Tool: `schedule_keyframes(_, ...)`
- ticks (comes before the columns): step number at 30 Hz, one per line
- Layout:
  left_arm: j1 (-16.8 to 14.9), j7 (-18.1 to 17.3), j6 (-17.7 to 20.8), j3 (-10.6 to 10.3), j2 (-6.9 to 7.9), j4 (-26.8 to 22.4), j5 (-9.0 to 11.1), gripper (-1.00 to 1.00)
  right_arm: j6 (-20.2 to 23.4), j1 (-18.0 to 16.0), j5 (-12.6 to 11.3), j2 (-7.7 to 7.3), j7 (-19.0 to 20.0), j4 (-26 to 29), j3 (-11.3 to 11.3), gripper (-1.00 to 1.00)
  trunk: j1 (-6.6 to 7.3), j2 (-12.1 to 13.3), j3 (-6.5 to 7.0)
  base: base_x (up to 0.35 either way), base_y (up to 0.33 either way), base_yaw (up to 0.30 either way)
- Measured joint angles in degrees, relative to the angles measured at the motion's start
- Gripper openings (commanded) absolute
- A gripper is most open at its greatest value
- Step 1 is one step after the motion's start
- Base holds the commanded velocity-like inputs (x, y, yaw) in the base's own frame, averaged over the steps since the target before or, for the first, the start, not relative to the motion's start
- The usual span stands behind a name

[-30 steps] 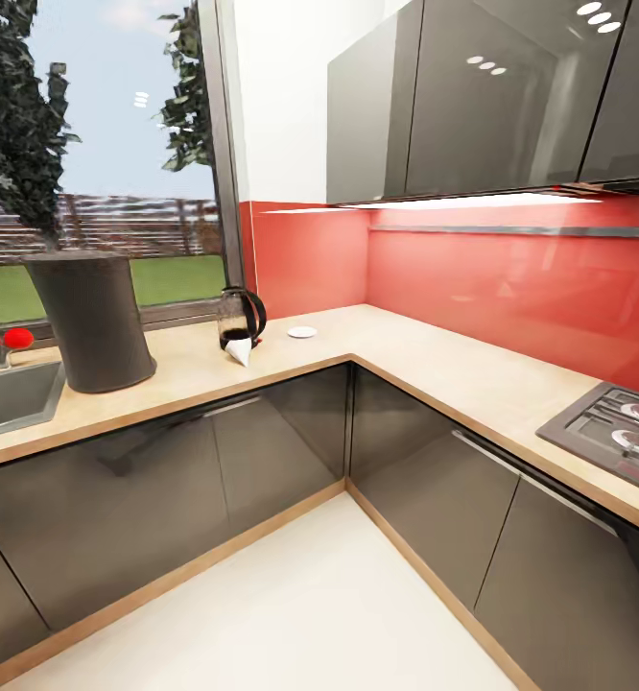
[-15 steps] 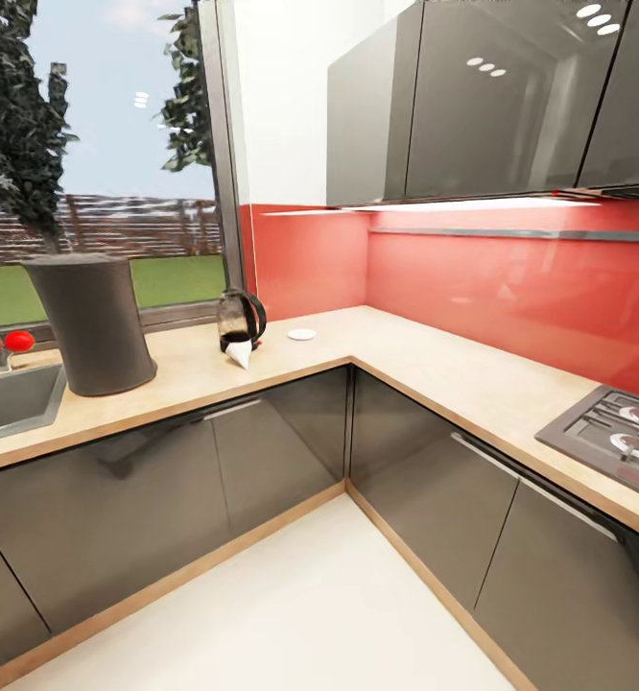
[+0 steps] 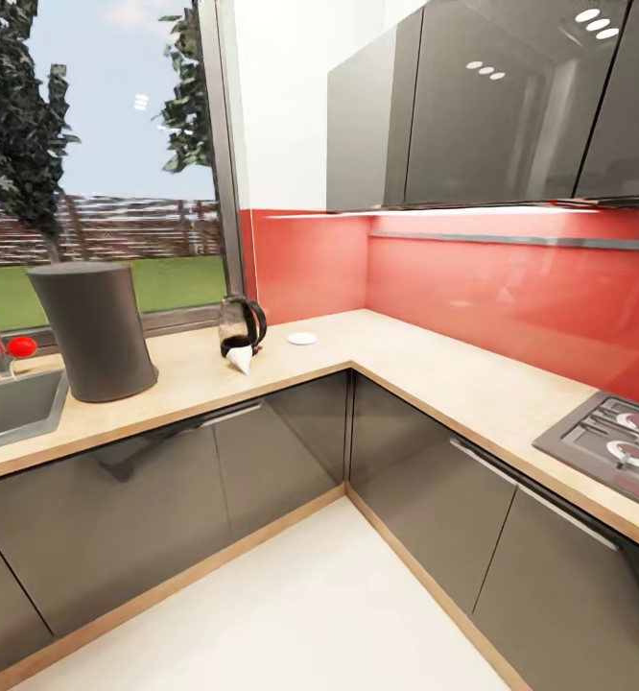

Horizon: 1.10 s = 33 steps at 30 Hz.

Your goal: Set up a coffee station on the kitchen countertop: keep the coffee maker on the countertop, move the bottle of coffee from the kitchen shelf to the counter next to the coffee maker, place a paper coffee filter on top of the coffee maker, put the saucer next to the coffee maker with the coffee cup on the saucer, and place the electric kettle next to the coffee maker.

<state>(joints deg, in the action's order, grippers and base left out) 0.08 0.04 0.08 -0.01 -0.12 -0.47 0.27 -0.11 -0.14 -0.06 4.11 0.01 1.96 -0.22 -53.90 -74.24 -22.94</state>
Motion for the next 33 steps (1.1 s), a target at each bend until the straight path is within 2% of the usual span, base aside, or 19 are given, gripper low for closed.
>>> schedule_keyframes(9,-0.02,0.20,0.00,-0.06,0.27,0.00,0.11,1.00,-0.14,0.01,0.05,-0.04,0.06,3.37,-0.14,1.00,1.98,3.61,1.62,0.000,0.000,0.000)
schedule_keyframes(18,-0.03,0.48,-0.07,-0.25,0.28,0.00,3.63,1.00,-1.90,0.01,0.07,-0.31,0.07,3.84,-0.17,1.00,3.96,7.22,3.23,0.000,0.000,0.000)
schedule_keyframes(33,0.00,0.60,-0.23,-0.20,0.21,0.00,4.03,1.00,-2.10,0.02,0.07,-0.34,0.14,3.85,0.16,1.00,7.25,13.24,5.93,0.000,0.000,0.000)
